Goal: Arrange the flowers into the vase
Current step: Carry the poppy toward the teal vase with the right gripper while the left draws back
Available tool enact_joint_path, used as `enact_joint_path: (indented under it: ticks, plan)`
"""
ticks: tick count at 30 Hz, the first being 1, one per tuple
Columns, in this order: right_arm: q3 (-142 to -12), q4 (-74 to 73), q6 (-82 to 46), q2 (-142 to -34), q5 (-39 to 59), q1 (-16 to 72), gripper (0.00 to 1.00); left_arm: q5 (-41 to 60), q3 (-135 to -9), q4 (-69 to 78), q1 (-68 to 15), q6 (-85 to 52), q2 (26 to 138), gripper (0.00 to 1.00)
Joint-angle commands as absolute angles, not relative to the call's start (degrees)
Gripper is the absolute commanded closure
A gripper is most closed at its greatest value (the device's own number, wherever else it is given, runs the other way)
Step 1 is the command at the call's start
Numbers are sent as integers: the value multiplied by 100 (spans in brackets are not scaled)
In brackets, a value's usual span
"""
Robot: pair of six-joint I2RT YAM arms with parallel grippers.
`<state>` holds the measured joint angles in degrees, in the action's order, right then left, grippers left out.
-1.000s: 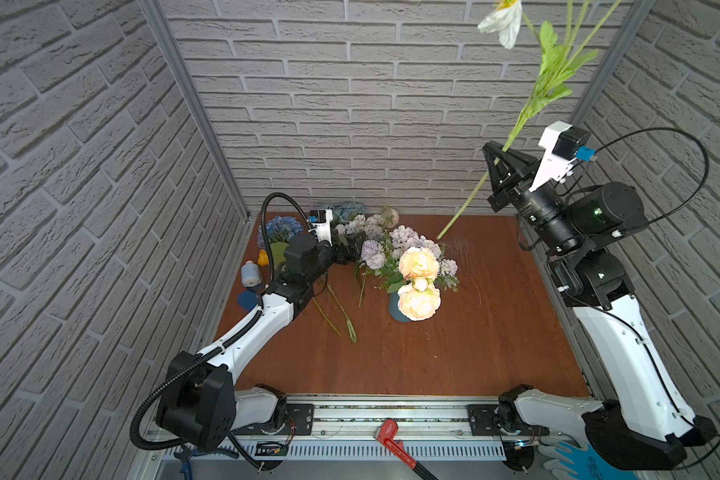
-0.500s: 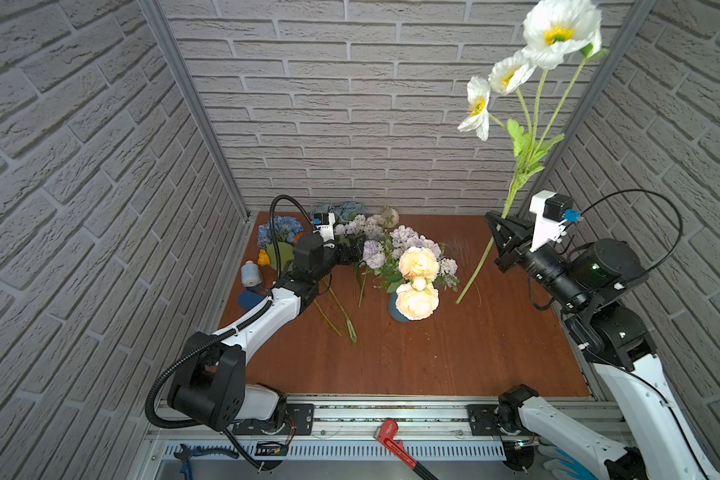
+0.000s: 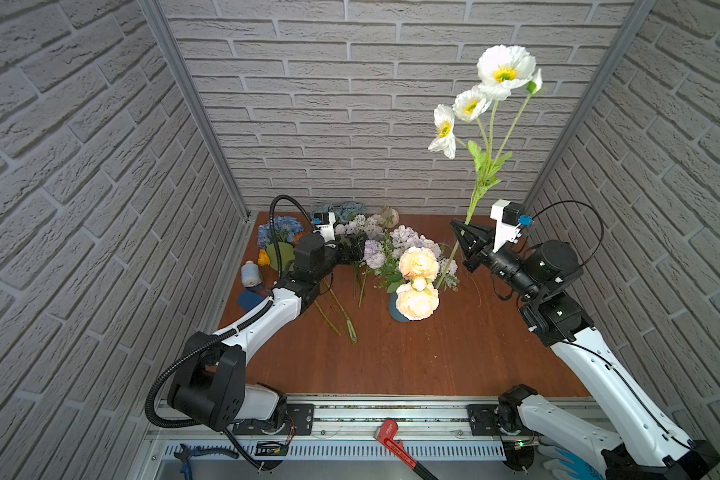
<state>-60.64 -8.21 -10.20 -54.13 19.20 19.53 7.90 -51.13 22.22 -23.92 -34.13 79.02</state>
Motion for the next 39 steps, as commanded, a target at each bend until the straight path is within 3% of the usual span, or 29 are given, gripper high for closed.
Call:
enact_joint_path:
  ticks: [1, 14, 28, 39]
  plan:
    - [-6197, -1864, -1092, -5394, 2064, 2018, 94, 781, -5156, 2497, -2420, -3437, 7789, 2]
    - [-4864, -4814, -778, -5736, 2075, 2292, 94, 869, -5183, 2506, -2498, -3551, 7790, 2]
    - [-5174, -3813, 151, -5462, 1956, 2412, 94, 879, -5194, 2491, -2534, -3538, 7747, 2]
    - [-4881, -4113, -305, -5759, 2035, 2422, 94, 880, -5169, 2488, -2562, -3543, 7728, 2]
